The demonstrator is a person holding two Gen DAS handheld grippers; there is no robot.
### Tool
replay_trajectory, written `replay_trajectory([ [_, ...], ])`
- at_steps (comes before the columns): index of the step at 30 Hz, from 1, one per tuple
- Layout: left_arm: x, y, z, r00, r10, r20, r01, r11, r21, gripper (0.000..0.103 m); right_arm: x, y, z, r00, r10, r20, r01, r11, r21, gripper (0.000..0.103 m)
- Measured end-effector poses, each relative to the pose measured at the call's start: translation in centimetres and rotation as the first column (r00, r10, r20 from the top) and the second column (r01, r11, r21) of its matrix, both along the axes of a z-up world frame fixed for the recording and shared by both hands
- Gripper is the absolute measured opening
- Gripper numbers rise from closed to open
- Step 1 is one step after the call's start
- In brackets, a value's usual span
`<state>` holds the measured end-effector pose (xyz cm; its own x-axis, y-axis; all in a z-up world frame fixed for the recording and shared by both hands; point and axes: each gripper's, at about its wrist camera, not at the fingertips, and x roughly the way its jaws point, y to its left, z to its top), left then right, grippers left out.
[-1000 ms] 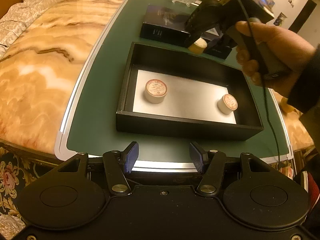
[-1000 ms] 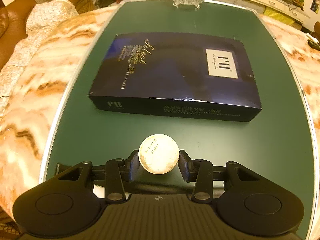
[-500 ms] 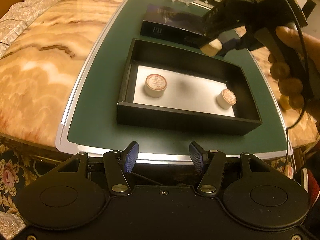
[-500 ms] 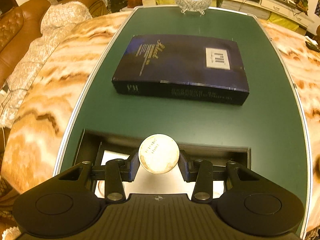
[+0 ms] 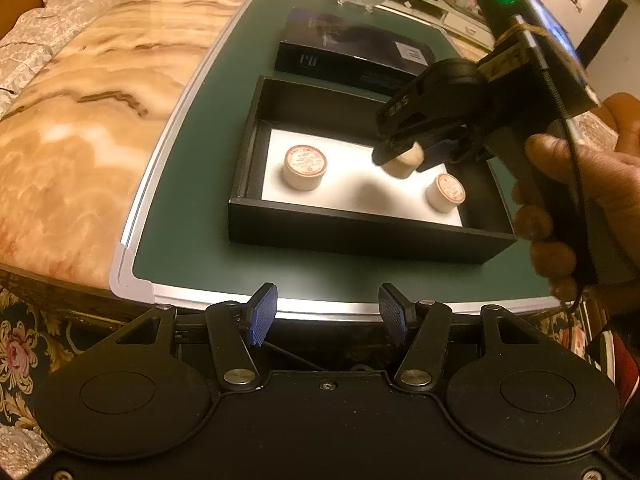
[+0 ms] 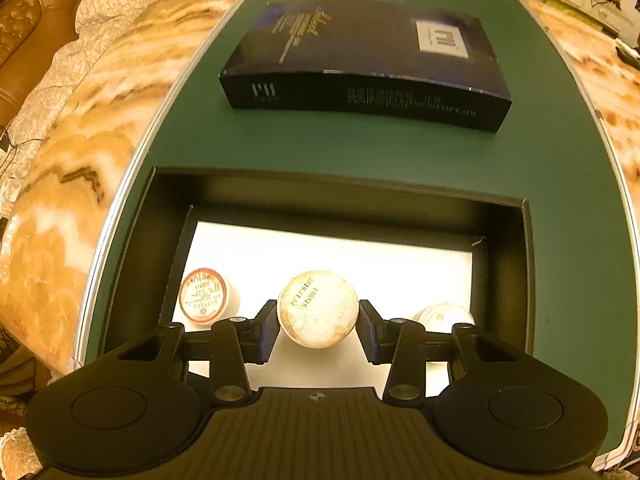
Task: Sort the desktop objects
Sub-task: 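Lift the white-topped tin with the right tool and carry it over the tray, then lower the tin between the two tins and open the right tool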
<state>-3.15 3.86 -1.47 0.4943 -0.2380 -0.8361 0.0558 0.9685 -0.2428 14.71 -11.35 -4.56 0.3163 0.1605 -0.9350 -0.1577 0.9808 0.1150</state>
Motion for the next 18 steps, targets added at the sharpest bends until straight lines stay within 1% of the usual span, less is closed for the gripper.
replay_trajectory([
  [9, -0.2, -0.1, -0.1, 1.000, -0.004, -0.004, 0.004, 1.000, 0.006, 0.055, 0.0, 0.3, -1.7, 1.000, -0.002, -0.024, 0.001, 1.000, -0.018, 0.045],
  [18, 0.0, -0.3, -0.3, 1.000, -0.006, -0.008, 0.006, 1.000, 0.010, 0.055, 0.1, 0.5, -2.7, 0.999, -0.004, -0.040, 0.002, 0.999, -0.034, 0.045],
])
